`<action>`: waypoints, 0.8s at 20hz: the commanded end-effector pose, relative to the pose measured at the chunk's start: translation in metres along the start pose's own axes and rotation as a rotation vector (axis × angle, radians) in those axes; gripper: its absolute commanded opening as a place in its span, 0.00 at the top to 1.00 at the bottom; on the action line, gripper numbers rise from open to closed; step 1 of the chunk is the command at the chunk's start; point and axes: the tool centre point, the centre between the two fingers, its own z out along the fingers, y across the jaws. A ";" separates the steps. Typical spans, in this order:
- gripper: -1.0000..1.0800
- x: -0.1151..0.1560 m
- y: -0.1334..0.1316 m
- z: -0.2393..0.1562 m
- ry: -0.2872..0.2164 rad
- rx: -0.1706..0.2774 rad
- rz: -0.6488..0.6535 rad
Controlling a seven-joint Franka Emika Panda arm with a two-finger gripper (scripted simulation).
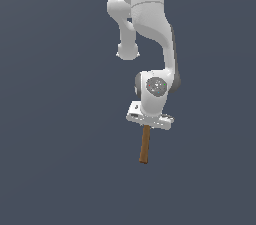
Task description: Pick up the object and move it to a goal position.
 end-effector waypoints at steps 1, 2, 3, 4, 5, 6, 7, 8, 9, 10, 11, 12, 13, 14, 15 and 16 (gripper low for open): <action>1.00 0.000 0.001 0.000 0.000 -0.001 0.001; 1.00 0.001 0.001 -0.001 0.000 -0.001 0.001; 1.00 0.002 0.001 -0.002 0.000 -0.001 0.001; 1.00 0.003 0.000 -0.004 0.000 -0.001 0.001; 1.00 0.004 0.000 -0.006 0.000 -0.001 0.001; 1.00 0.005 -0.001 -0.009 0.000 -0.001 0.001; 1.00 0.007 -0.001 -0.012 0.000 -0.001 0.001; 1.00 0.009 -0.002 -0.015 0.000 -0.001 0.002; 1.00 0.012 -0.002 -0.019 0.000 -0.001 0.002; 1.00 0.014 -0.003 -0.024 0.000 -0.001 0.002; 1.00 0.017 -0.004 -0.029 0.000 -0.001 0.002; 1.00 0.020 -0.005 -0.034 0.000 -0.001 0.002; 1.00 0.024 -0.006 -0.040 0.000 -0.001 0.002; 1.00 0.028 -0.007 -0.046 0.000 -0.002 0.002; 1.00 0.031 -0.008 -0.053 0.000 -0.002 0.002; 1.00 0.035 -0.010 -0.059 0.000 -0.002 0.002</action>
